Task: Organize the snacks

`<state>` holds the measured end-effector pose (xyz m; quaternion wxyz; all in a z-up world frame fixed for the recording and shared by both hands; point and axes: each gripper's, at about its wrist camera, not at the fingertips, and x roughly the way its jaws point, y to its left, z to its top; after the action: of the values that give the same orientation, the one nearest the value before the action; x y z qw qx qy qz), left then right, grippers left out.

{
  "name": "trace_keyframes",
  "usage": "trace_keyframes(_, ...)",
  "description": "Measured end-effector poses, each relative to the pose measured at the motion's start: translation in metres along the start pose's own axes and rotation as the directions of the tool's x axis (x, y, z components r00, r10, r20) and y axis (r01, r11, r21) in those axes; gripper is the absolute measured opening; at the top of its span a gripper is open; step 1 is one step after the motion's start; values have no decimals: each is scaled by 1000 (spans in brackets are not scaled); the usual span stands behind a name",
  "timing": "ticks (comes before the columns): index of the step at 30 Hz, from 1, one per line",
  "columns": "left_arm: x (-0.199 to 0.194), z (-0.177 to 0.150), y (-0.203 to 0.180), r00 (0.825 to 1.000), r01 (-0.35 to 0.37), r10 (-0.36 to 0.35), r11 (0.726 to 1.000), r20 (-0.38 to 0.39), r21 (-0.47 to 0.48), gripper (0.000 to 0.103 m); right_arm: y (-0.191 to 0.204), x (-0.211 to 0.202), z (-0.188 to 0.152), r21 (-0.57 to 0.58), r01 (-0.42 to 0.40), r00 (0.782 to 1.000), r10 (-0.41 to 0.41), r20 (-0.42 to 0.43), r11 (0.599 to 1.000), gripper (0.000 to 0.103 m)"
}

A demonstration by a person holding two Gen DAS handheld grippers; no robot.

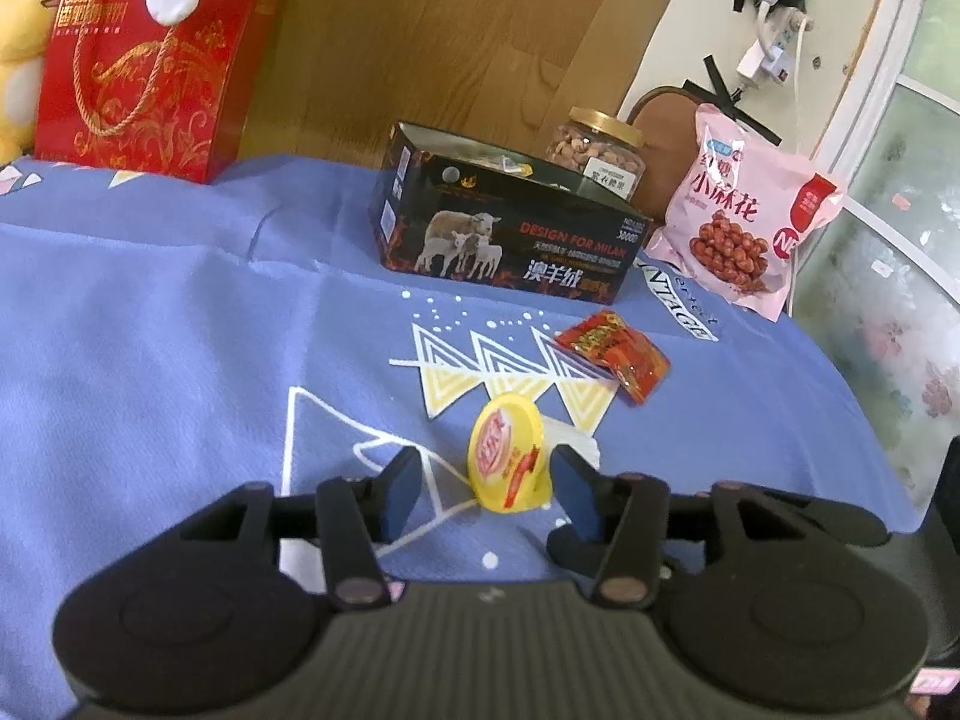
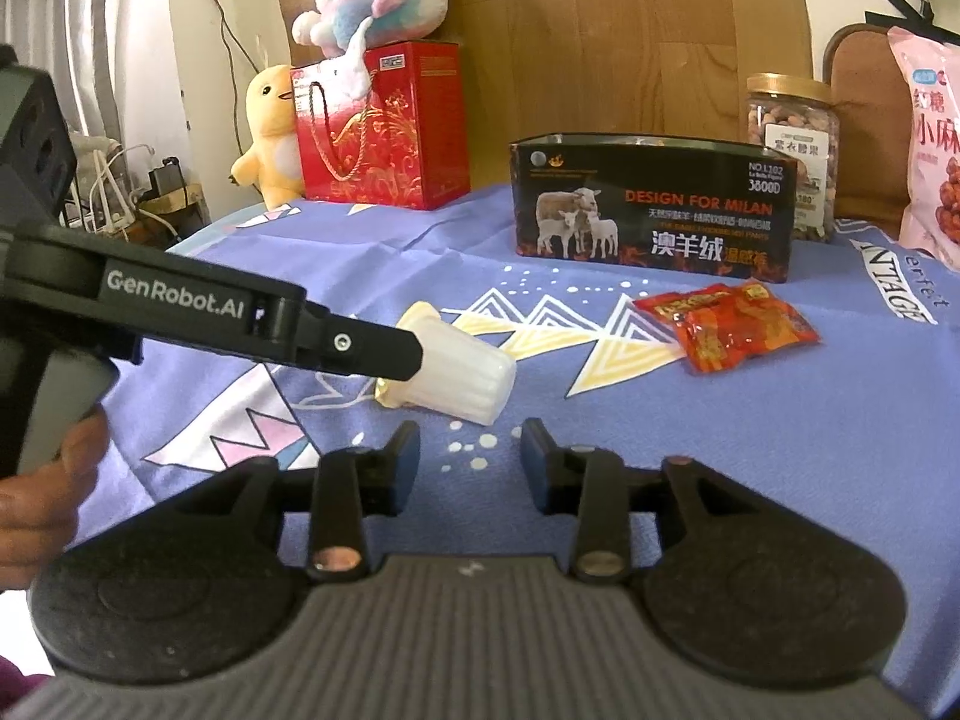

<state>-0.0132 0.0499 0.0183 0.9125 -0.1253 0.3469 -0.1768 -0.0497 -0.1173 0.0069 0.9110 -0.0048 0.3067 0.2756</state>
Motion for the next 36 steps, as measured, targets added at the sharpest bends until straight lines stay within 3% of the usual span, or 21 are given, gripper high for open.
trace_keyframes(10, 8, -5, 9, 999, 46, -46, 999, 20, 24, 51, 0, 0, 0, 7, -7, 1000, 7, 1, 1000, 44)
trace_keyframes(17, 10, -4, 25, 991, 129, -128, 991, 28, -41, 51, 2, 0, 0, -9, 11, 1000, -11, -3, 1000, 46)
trace_keyframes(25, 11, -4, 32, 984, 177, -175, 981, 40, -78, 54, 3, 2, 1, -17, 27, 1000, -27, -7, 999, 48)
trace_keyframes(36, 4, -7, 28, 985, 150, -145, 987, 90, -59, 54, -3, 0, 0, 33, 20, 1000, -20, 7, 999, 48)
